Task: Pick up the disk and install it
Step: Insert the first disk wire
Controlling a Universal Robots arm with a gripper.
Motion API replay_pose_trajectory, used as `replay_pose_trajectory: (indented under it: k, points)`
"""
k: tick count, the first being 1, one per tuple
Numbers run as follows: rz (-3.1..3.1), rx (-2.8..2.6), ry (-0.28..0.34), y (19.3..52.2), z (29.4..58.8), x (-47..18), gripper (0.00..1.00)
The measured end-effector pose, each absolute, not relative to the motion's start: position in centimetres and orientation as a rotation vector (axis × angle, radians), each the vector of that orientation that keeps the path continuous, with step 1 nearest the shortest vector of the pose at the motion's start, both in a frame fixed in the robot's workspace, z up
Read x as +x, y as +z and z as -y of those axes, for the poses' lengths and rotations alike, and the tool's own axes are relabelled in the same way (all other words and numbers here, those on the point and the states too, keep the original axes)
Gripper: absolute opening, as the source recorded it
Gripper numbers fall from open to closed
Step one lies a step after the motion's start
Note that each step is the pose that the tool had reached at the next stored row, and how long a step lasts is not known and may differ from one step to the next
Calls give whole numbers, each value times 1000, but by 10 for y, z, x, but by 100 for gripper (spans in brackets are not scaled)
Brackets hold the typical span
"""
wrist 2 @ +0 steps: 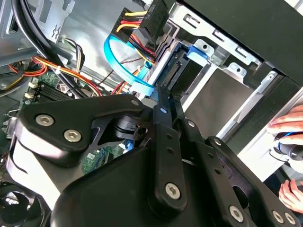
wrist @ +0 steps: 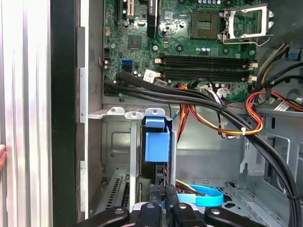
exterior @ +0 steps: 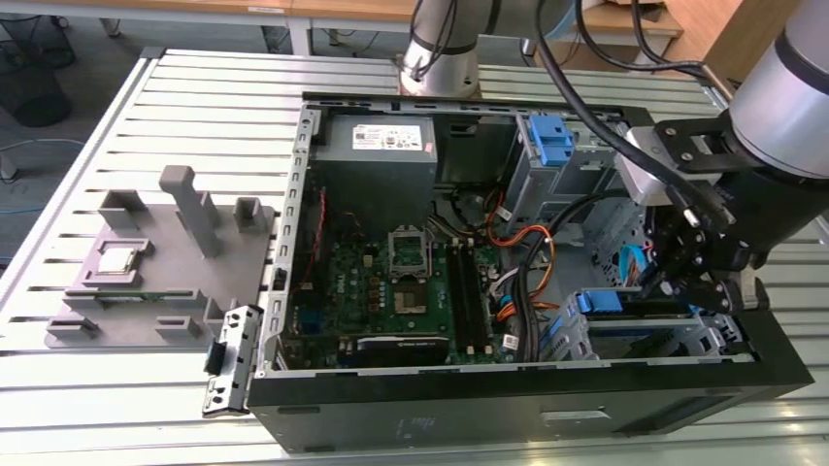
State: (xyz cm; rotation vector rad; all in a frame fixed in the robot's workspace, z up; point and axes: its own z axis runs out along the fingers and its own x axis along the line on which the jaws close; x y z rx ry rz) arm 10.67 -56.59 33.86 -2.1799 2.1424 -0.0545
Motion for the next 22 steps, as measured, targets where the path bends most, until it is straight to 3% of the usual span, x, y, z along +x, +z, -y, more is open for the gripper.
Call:
replay_pose_trajectory:
  k: [22]
  points:
    - [-2131,-2179,-68,332,566,103,16]
